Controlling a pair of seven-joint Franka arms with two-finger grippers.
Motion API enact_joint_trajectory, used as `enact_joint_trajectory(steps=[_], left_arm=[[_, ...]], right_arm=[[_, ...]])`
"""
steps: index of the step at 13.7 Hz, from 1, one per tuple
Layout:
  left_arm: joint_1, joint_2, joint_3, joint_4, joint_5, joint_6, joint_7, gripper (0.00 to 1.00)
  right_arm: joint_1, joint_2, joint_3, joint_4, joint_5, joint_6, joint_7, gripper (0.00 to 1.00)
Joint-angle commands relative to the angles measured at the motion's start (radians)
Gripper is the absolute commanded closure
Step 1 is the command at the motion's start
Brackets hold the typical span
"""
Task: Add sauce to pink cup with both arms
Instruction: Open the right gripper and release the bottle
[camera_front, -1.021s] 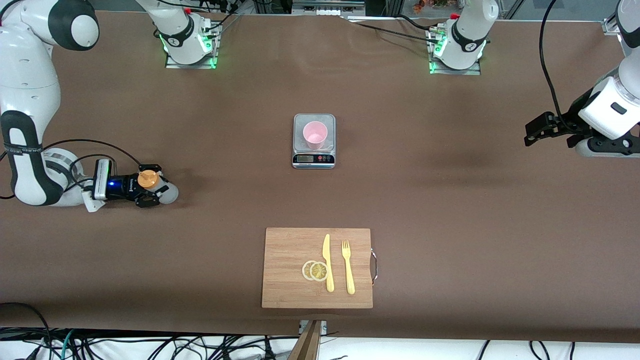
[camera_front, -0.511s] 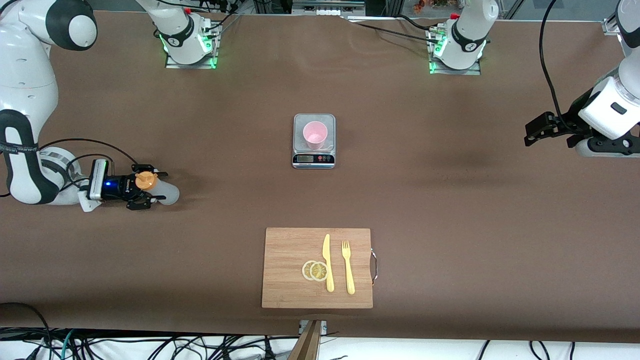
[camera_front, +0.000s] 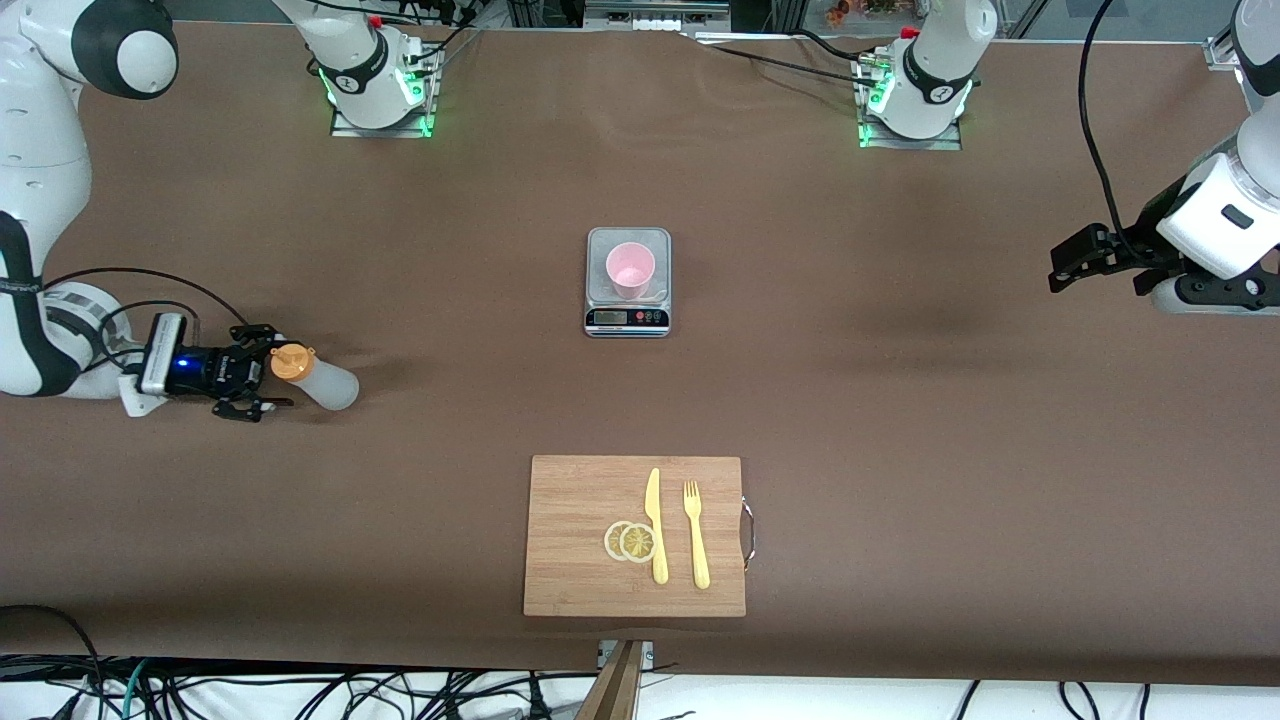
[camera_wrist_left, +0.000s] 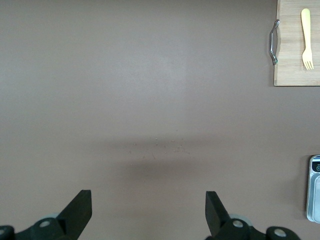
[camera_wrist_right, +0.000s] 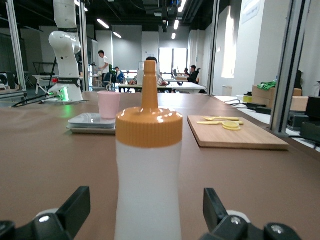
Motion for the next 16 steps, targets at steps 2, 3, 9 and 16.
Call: enact_joint_trajectory(steps=[2,3,9,16], left_arm=[[0.008,0.012,-0.003,0.029,-0.020,-0.010,0.025,0.00],[0.008,0.012,-0.003,0.029,-0.020,-0.010,0.025,0.00],[0.008,0.012,-0.003,0.029,-0.020,-0.010,0.025,0.00],[0.008,0.015,-0.003,0.027,-0.020,-0.010,0.025,0.00]], right_arm=[[-0.009,-0.021,-0.063,0.130,-0.083,-0.029,0.101,0.00],[-0.009,-0.021,-0.069,0.177,-0.103,-0.058,0.157,0.00],[-0.001,-0.035,-0.107,0.369,-0.124,-0.126,0.521,0.00],[0.153,-0.157,-0.107,0.422,-0.215,-0.115,0.961,0.00]])
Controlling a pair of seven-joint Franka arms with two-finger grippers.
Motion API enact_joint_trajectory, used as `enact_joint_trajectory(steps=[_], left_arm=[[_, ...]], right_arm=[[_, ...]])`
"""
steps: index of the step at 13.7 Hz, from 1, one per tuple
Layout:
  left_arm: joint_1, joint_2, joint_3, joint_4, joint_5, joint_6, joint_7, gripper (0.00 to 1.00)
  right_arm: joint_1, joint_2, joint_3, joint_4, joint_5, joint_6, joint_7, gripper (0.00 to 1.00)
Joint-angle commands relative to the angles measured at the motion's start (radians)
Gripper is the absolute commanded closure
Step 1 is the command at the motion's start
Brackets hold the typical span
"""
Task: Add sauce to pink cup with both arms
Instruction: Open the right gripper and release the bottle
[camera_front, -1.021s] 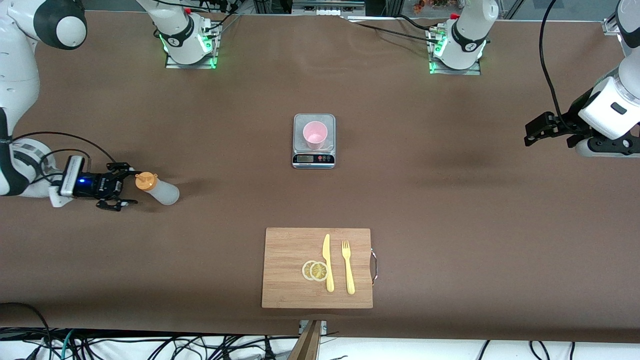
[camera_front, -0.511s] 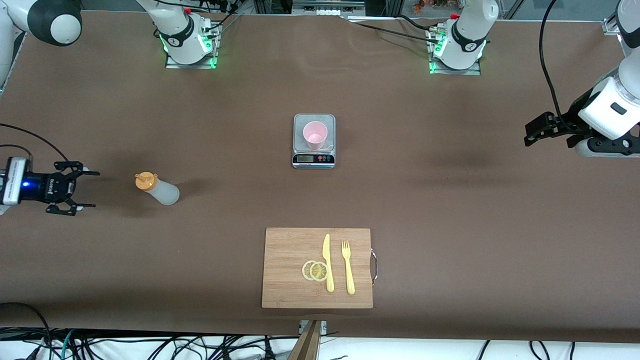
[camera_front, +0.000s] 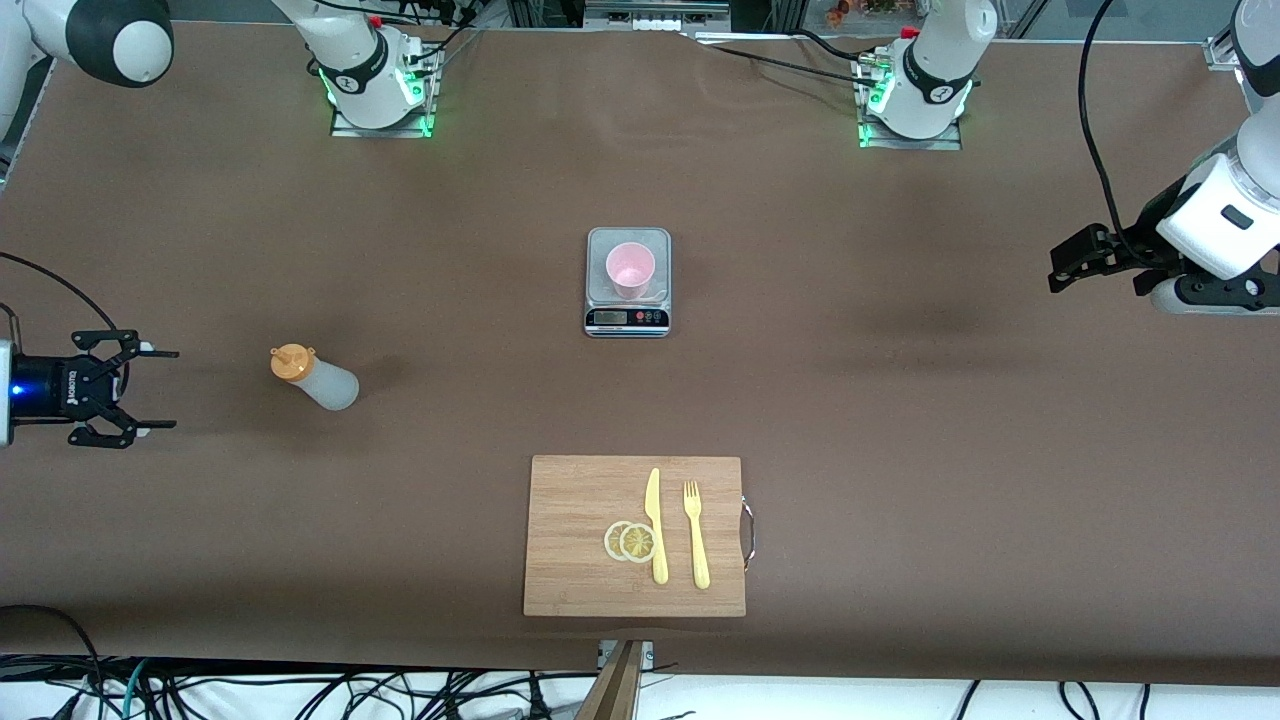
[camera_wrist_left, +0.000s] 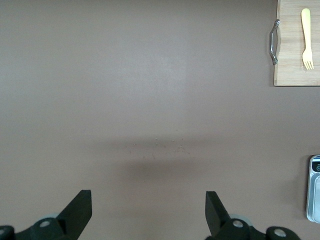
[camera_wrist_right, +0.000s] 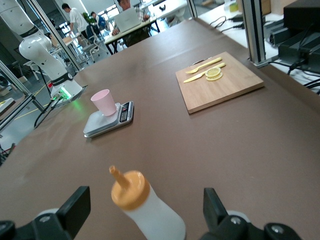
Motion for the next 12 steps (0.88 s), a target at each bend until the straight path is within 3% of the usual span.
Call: enact_joint_trajectory(steps=[1,6,9,12], left_arm=[[0.008,0.017,-0.002,0.027,-0.020,-0.012,0.025,0.00],[0.008,0.017,-0.003,0.027,-0.020,-0.012,0.025,0.00],[0.009,0.017,-0.003,0.028,-0.020,-0.012,0.025,0.00],[0.009,0.017,-0.003,0.028,-0.020,-0.012,0.025,0.00]], right_arm=[[0.085,-0.082,-0.008,-0.003,-0.074,0.005,0.185,0.00],[0.236,-0.221,-0.004,-0.006,-0.251,0.046,0.533,0.00],[0.328,-0.283,-0.001,-0.017,-0.417,0.085,0.743,0.00],[0.397,-0.344,-0.001,-0.082,-0.540,0.120,0.923,0.00]])
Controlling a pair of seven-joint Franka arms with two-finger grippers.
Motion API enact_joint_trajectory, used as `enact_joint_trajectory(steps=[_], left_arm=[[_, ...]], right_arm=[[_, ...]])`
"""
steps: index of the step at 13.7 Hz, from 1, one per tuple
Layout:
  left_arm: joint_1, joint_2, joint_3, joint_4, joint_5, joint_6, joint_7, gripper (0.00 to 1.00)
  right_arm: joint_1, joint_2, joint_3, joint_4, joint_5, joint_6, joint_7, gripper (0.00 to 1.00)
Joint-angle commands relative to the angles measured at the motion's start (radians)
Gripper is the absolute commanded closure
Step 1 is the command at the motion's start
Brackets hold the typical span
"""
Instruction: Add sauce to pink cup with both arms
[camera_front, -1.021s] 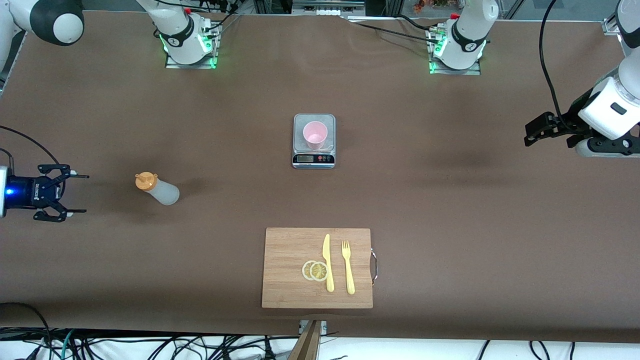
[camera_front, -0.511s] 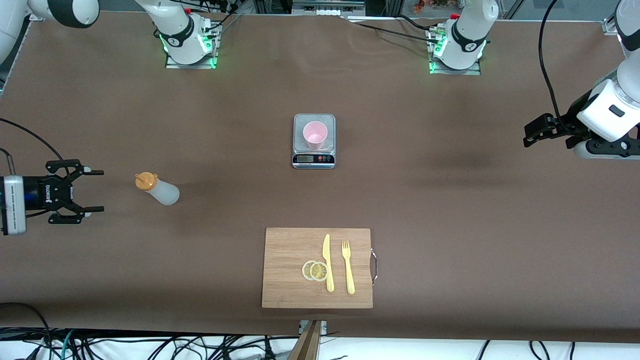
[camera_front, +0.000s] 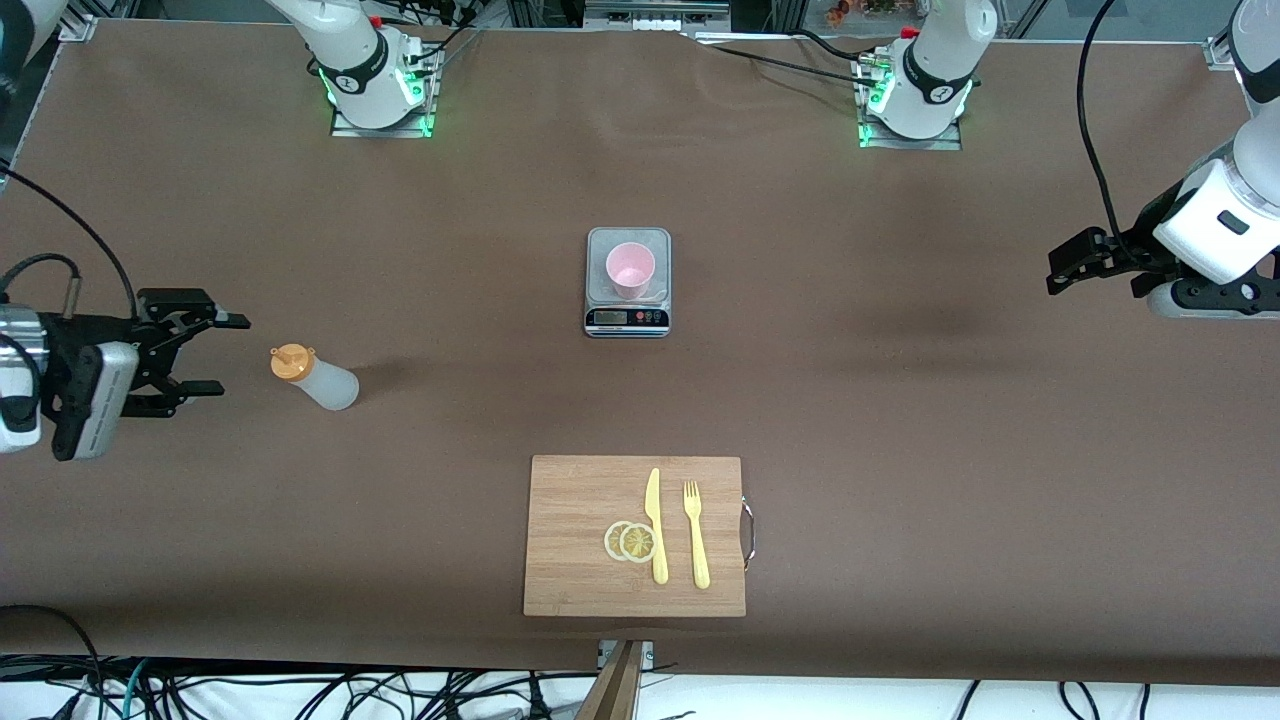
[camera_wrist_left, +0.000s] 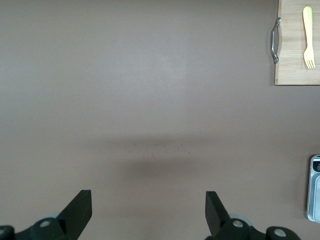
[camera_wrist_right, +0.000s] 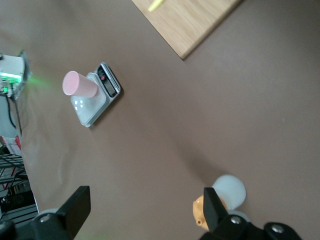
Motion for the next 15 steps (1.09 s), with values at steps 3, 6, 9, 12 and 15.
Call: enact_joint_trajectory(steps=[3,6,9,12,15], left_arm=[[0.009,0.011,-0.003,0.028,-0.022,-0.012,0.025,0.00],[0.008,0.011,-0.003,0.028,-0.022,-0.012,0.025,0.00],[0.009,0.011,-0.003,0.028,-0.022,-0.012,0.025,0.00],[0.008,0.009,-0.003,0.028,-0.022,-0.012,0.024,0.00],[0.008,0.011,-0.003,0.028,-0.022,-0.013,0.022,0.00]], right_arm=[[0.091,-0.145,0.003,-0.205,-0.166,0.091,0.231,0.00],[0.104,-0.210,0.006,-0.314,-0.201,0.109,0.373,0.00],[0.105,-0.269,0.057,-0.372,-0.285,0.111,0.554,0.00],[0.105,-0.315,0.098,-0.418,-0.327,0.121,0.755,0.00],[0.090,-0.333,0.100,-0.421,-0.447,0.140,0.705,0.00]])
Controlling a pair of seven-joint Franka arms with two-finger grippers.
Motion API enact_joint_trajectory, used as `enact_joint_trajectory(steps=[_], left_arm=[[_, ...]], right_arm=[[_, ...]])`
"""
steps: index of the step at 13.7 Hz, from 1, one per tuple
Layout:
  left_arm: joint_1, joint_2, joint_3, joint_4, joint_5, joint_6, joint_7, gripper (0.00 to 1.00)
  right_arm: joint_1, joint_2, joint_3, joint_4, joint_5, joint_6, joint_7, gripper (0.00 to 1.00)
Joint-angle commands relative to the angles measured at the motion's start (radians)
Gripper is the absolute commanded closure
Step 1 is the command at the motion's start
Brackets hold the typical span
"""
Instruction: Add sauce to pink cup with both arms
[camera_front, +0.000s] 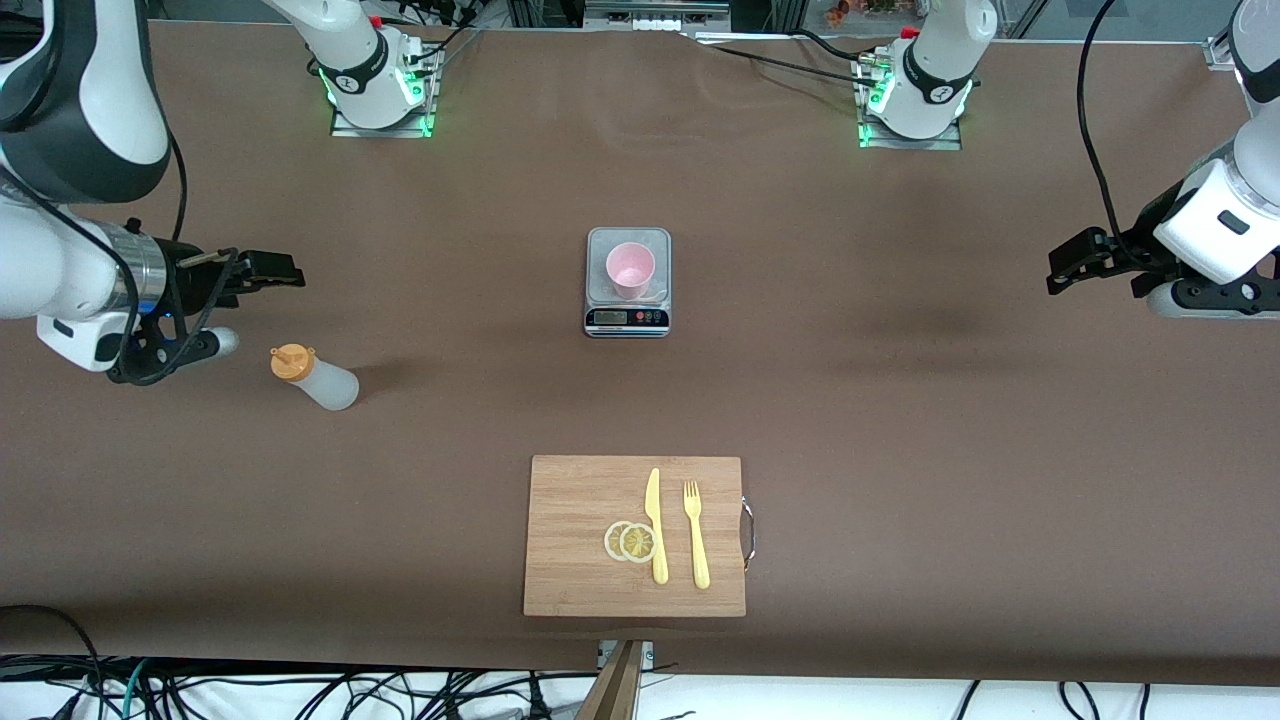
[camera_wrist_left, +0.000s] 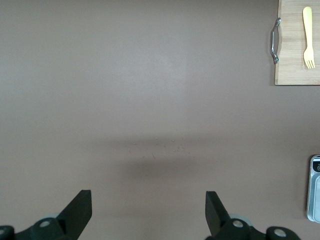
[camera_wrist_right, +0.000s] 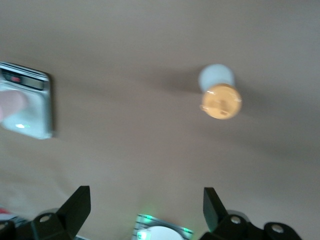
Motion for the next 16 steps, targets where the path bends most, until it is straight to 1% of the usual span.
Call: enact_joint_trajectory(steps=[1,4,7,12,14,16], left_arm=[[0.008,0.009,-0.003,0.028,-0.022,-0.013,0.022,0.00],[0.008,0.009,-0.005,0.028,-0.022,-0.013,0.022,0.00],[0.009,0.011,-0.003,0.028,-0.022,-0.013,0.022,0.00],[0.009,0.011,-0.003,0.028,-0.020,-0.013,0.024,0.00],[0.008,0.011,-0.003,0.028,-0.019,-0.013,0.025,0.00],[0.008,0.012,-0.003,0.028,-0.017,-0.012,0.025,0.00]], right_arm=[[-0.027,-0.051,0.005,-0.053,-0.053,0.080,-0.011,0.00],[-0.056,-0.054,0.003,-0.051,-0.061,0.134,-0.016,0.00],[-0.097,-0.091,0.003,-0.053,-0.083,0.135,-0.005,0.00],[-0.119,-0.154,-0.006,-0.084,-0.096,0.128,-0.007,0.00],[-0.119,-0.206,-0.006,-0.143,-0.098,0.134,0.048,0.00],[-0.117,-0.233,-0.006,-0.179,-0.096,0.126,0.076,0.00]])
